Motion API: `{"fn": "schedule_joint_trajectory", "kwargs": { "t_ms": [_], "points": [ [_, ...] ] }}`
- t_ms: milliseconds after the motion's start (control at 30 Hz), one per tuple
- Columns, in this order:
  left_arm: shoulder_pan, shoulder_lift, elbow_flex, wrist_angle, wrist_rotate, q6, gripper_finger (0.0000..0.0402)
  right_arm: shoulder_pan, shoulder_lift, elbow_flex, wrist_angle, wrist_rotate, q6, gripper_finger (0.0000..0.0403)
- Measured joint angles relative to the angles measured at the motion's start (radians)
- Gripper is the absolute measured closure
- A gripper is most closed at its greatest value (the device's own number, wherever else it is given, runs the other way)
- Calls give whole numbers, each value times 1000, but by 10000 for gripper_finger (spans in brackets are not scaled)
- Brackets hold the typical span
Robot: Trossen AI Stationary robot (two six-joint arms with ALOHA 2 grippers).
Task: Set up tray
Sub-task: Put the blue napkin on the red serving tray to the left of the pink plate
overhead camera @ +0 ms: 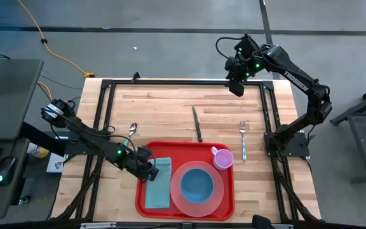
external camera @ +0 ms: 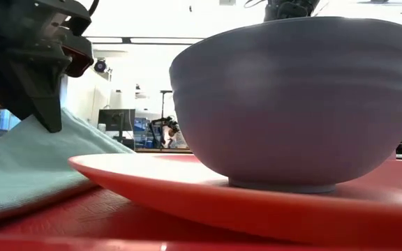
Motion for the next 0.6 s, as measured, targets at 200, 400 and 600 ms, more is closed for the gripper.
{"fn": "schedule_joint_trajectory", "kwargs": {
  "t_ms": [200, 400, 600],
  "points": [
    [0, 0, 0, -14, -34, 67, 273, 0, 0, 0, 3, 0, 0, 222],
    [0, 0, 0, -28, -89, 124, 220, 0, 0, 0, 10, 0, -1, 222],
    [0, 0, 0, -32, -84, 115, 159, 0, 0, 0, 11, 0, -1, 222]
  ]
}}
